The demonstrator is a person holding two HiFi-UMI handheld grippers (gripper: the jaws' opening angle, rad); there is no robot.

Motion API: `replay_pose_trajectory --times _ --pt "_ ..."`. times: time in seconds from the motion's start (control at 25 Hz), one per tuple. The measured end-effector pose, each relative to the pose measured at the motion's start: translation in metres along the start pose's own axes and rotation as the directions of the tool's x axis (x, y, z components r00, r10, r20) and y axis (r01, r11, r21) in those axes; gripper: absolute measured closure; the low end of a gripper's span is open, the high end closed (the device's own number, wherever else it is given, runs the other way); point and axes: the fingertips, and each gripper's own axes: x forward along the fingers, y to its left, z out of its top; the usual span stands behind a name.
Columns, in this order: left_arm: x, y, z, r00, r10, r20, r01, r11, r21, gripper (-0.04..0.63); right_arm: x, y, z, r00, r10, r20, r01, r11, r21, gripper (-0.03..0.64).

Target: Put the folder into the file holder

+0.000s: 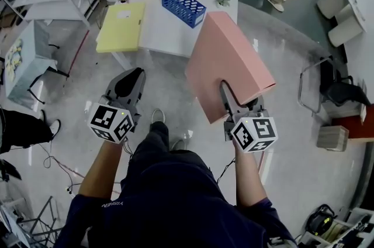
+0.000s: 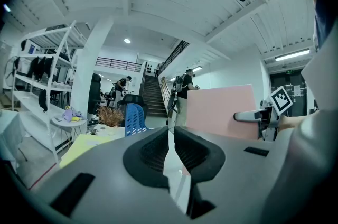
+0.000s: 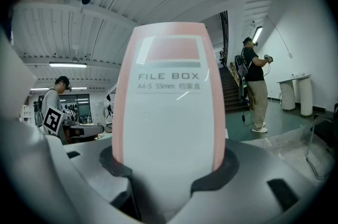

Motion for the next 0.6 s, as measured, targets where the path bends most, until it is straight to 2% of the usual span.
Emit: replay_pose_trajectory --times 0.32,0.6 --pt "0.02 0.021 -0.005 1.0 -0.006 -0.008 0.006 1.0 -0.009 0.54 0.024 -0.006 -0.005 1.0 -0.007 -0.007 0.008 1.0 0.015 0.337" --pt "0.049 0.055 -0.003 1.0 -0.012 -0.024 0.011 1.0 -0.021 0.54 0.067 -0.011 -0.001 1.0 -0.017 -0.022 0.017 1.0 0.024 0.337"
